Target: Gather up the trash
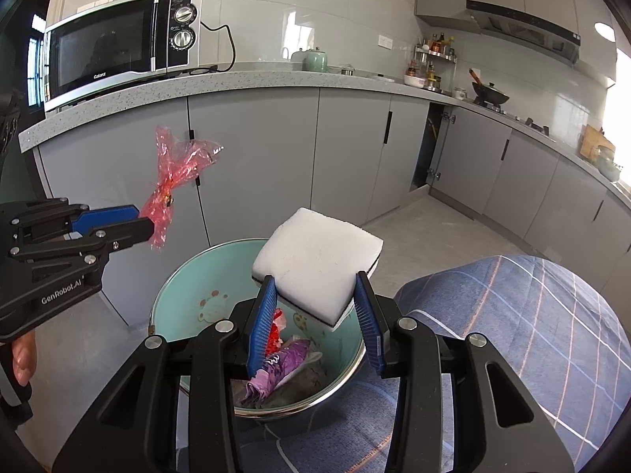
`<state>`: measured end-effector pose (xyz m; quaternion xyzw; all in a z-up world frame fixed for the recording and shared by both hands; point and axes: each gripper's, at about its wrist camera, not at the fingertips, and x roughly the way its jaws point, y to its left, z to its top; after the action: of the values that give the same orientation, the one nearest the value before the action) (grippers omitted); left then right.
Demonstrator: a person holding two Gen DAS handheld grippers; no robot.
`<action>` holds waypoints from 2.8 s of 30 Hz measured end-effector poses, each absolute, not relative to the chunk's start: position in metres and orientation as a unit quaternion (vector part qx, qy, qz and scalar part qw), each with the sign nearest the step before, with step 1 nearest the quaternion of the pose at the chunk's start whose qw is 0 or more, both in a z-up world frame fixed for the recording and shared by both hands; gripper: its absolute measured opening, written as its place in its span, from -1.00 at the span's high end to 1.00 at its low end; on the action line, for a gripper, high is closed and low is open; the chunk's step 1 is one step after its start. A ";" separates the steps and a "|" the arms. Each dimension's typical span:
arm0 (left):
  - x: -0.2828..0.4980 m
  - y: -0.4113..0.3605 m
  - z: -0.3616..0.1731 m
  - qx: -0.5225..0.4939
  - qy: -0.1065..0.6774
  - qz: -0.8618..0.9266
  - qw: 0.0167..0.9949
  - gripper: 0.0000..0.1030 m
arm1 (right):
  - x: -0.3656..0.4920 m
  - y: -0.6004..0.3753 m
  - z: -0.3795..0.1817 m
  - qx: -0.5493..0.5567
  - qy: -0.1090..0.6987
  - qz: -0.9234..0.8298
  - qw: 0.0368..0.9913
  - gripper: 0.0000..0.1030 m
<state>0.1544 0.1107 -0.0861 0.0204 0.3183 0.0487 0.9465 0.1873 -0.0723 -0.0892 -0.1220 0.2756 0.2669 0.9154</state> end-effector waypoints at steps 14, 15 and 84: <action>0.155 0.110 -0.085 0.013 0.315 0.037 0.948 0.51 | 0.188 -0.067 -0.091 -0.123 0.271 0.275 0.914 0.07; 0.155 0.111 -0.086 0.014 0.316 0.036 0.948 0.44 | 0.189 -0.070 -0.090 -0.117 0.268 0.274 0.916 0.06; 0.085 0.079 -0.026 0.019 0.225 0.028 0.974 -0.85 | 0.088 -0.192 -0.024 -0.019 0.183 0.183 0.966 -0.44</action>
<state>0.0853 0.0791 -0.0261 0.0189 0.2248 0.0277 0.9738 0.0883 -0.1919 -0.0244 -0.0195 0.1829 0.1826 0.9658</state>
